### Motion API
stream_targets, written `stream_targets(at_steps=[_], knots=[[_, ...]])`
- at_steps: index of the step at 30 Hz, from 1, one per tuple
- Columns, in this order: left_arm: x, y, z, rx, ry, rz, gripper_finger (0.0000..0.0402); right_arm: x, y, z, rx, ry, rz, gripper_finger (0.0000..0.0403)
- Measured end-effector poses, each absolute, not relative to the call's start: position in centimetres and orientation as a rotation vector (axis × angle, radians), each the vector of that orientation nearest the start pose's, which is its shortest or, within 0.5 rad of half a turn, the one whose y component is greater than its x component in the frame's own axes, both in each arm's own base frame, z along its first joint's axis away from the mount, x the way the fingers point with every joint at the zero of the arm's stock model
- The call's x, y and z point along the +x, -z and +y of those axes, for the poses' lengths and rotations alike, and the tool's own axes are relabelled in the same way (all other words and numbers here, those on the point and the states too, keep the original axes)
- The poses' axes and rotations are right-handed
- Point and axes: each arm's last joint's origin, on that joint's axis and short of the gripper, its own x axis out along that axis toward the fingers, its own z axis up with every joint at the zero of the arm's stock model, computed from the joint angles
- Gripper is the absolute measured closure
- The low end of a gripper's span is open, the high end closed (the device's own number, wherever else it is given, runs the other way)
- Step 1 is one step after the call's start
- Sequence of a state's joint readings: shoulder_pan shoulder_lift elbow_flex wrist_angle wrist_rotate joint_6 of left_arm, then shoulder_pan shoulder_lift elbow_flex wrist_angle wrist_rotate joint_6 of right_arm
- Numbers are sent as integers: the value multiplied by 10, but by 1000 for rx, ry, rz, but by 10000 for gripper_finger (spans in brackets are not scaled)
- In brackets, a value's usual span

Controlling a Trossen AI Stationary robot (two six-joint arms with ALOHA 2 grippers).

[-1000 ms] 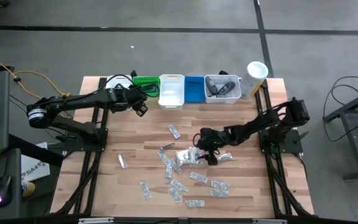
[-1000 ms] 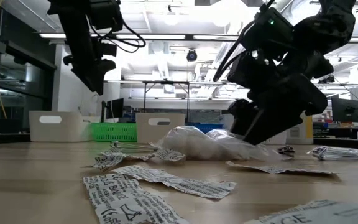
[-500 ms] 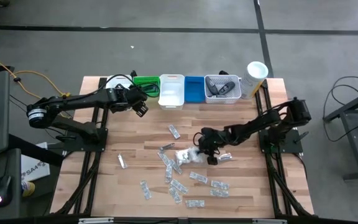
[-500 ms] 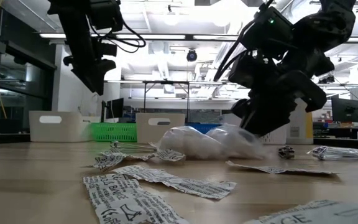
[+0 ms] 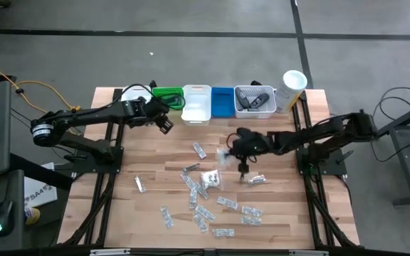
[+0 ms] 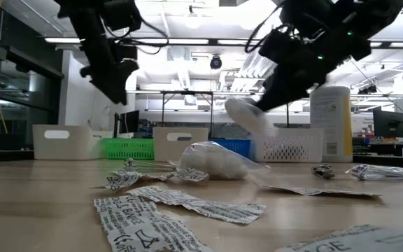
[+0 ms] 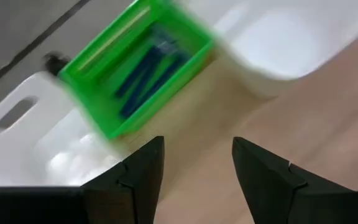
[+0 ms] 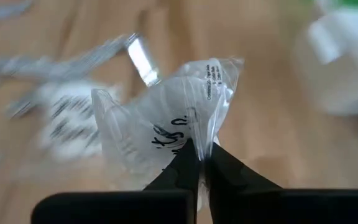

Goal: Pick & Place Travel size toiletries
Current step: Put the transparent cotton pack into the left white bin

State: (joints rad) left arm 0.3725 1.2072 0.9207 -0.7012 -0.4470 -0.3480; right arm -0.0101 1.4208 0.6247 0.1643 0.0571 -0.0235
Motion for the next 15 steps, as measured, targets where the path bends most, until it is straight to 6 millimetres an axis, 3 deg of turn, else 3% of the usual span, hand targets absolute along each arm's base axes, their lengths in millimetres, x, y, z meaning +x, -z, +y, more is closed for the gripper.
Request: stream_targets(at_steps=[15], knots=[[262, -268, 101, -297, -392, 552, 215, 294, -196, -29, -277, 324, 295, 399]])
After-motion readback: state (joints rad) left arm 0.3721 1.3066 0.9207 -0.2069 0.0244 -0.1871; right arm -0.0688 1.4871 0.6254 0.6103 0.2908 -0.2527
